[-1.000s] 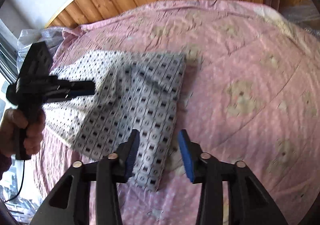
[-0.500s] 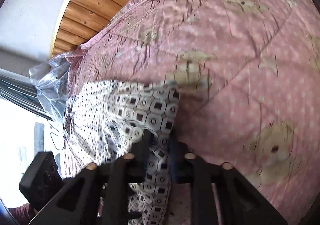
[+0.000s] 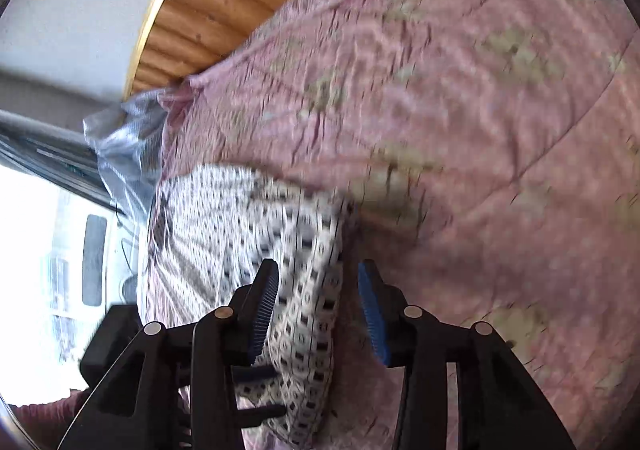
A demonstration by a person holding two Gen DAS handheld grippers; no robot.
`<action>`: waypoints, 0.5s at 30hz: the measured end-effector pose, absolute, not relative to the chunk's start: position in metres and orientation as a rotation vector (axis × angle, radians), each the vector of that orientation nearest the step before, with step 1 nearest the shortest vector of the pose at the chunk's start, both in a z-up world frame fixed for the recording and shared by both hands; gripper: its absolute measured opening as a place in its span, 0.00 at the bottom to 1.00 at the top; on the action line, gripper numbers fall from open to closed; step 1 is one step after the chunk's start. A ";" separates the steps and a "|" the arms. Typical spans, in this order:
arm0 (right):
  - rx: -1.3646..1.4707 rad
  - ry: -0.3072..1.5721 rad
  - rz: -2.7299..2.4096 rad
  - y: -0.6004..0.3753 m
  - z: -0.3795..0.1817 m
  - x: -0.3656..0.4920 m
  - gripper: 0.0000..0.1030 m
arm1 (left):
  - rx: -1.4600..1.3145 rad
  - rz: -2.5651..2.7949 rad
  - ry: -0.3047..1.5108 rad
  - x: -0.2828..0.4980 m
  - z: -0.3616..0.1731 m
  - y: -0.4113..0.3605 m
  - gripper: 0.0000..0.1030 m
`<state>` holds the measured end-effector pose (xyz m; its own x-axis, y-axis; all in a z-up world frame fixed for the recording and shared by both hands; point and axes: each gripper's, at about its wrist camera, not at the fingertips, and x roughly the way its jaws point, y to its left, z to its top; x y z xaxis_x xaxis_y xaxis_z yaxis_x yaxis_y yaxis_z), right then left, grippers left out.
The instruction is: Fold clothes
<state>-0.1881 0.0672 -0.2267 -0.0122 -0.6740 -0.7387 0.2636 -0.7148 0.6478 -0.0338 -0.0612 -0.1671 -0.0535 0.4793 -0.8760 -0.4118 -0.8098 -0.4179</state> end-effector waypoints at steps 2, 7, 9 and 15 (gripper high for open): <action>1.603 -0.315 -1.839 0.049 -0.236 -0.184 0.11 | -1.627 1.930 -0.094 -0.031 -0.168 -0.060 0.41; 1.506 -0.347 -2.190 0.077 -0.198 -0.201 0.14 | -1.650 1.888 -0.158 -0.023 -0.166 -0.063 0.45; 1.445 -0.355 -2.200 0.080 -0.176 -0.188 0.16 | -1.640 1.901 -0.167 -0.020 -0.154 -0.074 0.45; 1.418 -0.108 -1.943 0.017 -0.179 -0.093 0.21 | -1.599 2.069 -0.477 -0.036 -0.142 -0.159 0.45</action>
